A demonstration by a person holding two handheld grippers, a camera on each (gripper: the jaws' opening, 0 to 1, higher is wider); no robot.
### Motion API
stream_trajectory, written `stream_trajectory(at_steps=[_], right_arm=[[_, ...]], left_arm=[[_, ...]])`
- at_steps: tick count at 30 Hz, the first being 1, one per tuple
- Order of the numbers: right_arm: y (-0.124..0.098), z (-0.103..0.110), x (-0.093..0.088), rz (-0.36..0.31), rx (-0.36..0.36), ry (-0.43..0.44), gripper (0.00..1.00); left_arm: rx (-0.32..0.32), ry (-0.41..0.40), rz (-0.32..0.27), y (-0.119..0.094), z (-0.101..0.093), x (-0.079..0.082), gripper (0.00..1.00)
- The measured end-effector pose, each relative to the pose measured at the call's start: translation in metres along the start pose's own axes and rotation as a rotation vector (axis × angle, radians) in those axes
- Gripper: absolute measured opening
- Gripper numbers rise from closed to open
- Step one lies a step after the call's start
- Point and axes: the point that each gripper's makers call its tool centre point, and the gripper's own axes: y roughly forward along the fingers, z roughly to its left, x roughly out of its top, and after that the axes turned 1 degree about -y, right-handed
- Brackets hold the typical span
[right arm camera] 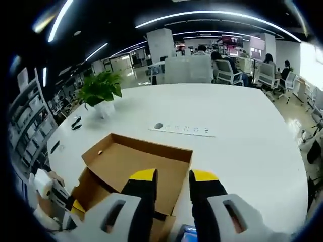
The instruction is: Operate the shoe box by opening the lid, removing the specified soft item, and placing it in the target area until the item is outside and the box remains undamaged.
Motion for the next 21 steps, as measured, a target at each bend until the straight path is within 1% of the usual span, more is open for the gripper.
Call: stream_trajectory(at_steps=[1,3,4,5,6,7,8,9,10,11,12,14,17,18,21], right_arm=[[0.002,0.0,0.0,0.006,-0.01,0.001,0.25],[0.006,-0.001,0.007,0.009,-0.022,-0.012,0.25],[0.007,-0.006,0.007,0.016,-0.048,-0.02,0.26],[0.008,-0.01,0.008,0.02,-0.066,-0.015,0.25],[0.012,-0.012,0.011,0.027,-0.059,-0.007,0.25],[0.014,-0.017,0.011,0.035,-0.07,0.004,0.26],[0.016,-0.022,0.012,0.037,-0.083,0.031,0.27],[0.018,-0.021,0.01,0.053,-0.073,0.047,0.27],[0.019,-0.021,0.008,0.065,-0.069,0.045,0.27],[0.02,-0.022,0.008,0.062,-0.076,0.056,0.26],[0.023,-0.022,0.01,0.067,-0.076,0.053,0.26],[0.026,-0.026,0.011,0.078,-0.099,0.04,0.26],[0.03,-0.029,0.013,0.104,-0.126,-0.002,0.26],[0.031,-0.026,0.011,0.115,-0.123,-0.012,0.25],[0.037,-0.028,0.011,0.12,-0.131,-0.003,0.24]], left_arm=[[-0.002,-0.001,-0.001,0.0,0.0,0.0,0.01],[-0.003,0.0,-0.001,0.0,-0.001,0.0,0.01],[-0.003,0.001,-0.001,0.0,-0.001,0.0,0.01],[-0.003,0.0,0.0,0.0,0.0,0.0,0.01],[-0.002,0.001,0.0,0.0,0.0,0.0,0.01],[0.001,0.001,0.0,0.0,0.0,0.0,0.01],[0.003,0.002,0.0,0.0,0.0,0.0,0.01],[0.004,0.003,-0.001,0.0,0.002,-0.001,0.01],[0.005,0.003,-0.002,0.0,0.003,-0.001,0.01],[0.005,0.003,-0.003,-0.001,0.004,-0.001,0.01],[0.003,0.005,-0.006,-0.001,0.005,-0.001,0.01],[-0.003,0.002,-0.005,-0.001,0.007,-0.001,0.01],[-0.008,0.0,0.003,0.0,0.008,-0.002,0.01],[-0.008,0.002,0.004,0.0,0.008,-0.002,0.01],[-0.003,0.004,-0.001,0.0,0.009,-0.003,0.01]])
